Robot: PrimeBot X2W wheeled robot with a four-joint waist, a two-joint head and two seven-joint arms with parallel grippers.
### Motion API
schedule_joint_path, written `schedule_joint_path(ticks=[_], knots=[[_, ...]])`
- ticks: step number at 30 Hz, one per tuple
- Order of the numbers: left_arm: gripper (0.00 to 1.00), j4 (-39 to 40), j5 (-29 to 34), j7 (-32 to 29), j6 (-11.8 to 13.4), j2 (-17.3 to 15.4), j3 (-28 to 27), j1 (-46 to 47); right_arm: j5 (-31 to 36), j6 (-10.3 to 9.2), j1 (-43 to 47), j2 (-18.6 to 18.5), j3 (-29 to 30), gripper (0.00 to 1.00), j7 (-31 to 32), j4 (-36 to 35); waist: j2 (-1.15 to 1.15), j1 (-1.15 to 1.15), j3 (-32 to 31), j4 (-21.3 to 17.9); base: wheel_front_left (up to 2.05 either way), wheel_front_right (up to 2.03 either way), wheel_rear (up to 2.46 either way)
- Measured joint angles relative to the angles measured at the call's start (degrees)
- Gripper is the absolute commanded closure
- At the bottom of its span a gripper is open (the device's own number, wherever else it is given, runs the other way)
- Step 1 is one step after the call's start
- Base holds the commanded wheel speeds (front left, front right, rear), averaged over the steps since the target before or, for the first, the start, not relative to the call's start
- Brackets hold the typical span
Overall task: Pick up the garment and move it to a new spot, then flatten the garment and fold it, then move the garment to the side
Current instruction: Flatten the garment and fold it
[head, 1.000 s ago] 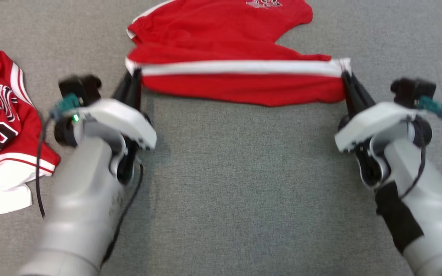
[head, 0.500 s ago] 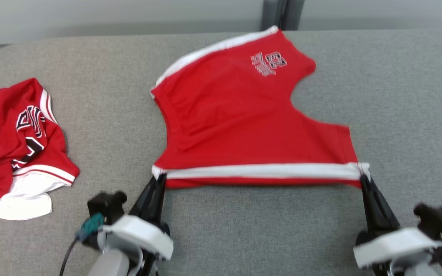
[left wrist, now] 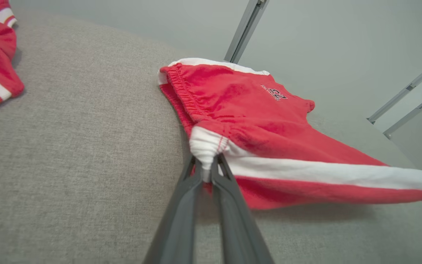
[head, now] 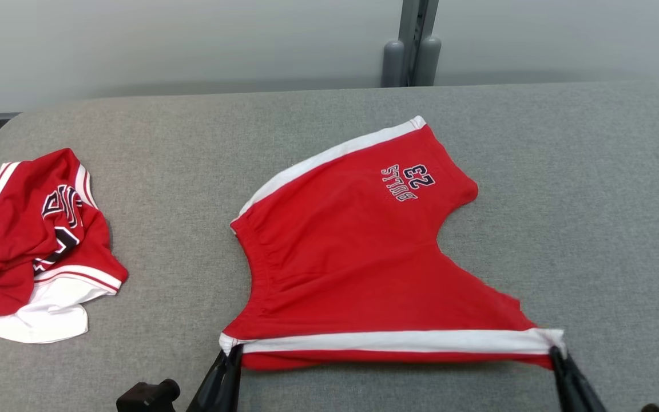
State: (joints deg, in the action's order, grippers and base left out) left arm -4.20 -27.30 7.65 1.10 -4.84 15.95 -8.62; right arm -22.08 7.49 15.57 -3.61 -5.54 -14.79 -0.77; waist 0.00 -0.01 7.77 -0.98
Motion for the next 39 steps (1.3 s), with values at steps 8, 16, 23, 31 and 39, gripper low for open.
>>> schedule_joint_path(ticks=[8, 16, 23, 31, 39], knots=[[1.00, 7.28, -2.94, -6.11, 1.14, -0.21, 0.08, 0.59, -0.24, 0.01, -7.33, -3.26, 3.12, 1.00, 2.02, -0.34, 0.00, 0.00, 1.03, 0.97, 0.00, 0.00, 0.00], [1.00, 6.00, -2.60, -8.38, -0.13, -1.12, -0.23, 12.24, -1.82, 0.01, -25.53, -8.79, -0.88, 1.00, 2.46, 9.54, 0.00, 0.00, 6.74, 2.83, 0.00, 0.00, 0.00], [1.00, 1.46, -4.11, -7.55, -3.02, -0.07, 0.22, 22.18, -4.58, 0.00, -42.80, -12.79, -5.92, 1.00, 2.03, 21.24, 0.00, 0.00, 13.55, 5.09, 0.00, 0.00, 0.00], [1.00, -5.34, -5.67, -5.88, -4.55, 0.99, 1.51, 30.71, -7.37, 0.00, -59.15, -14.97, -12.73, 1.00, 1.90, 34.51, 0.00, 0.00, 18.85, 7.81, 0.00, 0.00, 0.00], [1.00, -11.34, -7.71, -3.70, -5.69, 1.66, 3.21, 36.06, -9.40, 0.00, -67.96, -15.64, -19.39, 1.00, 0.96, 44.04, 0.00, 0.00, 20.66, 9.37, 0.00, 0.00, 0.00]])
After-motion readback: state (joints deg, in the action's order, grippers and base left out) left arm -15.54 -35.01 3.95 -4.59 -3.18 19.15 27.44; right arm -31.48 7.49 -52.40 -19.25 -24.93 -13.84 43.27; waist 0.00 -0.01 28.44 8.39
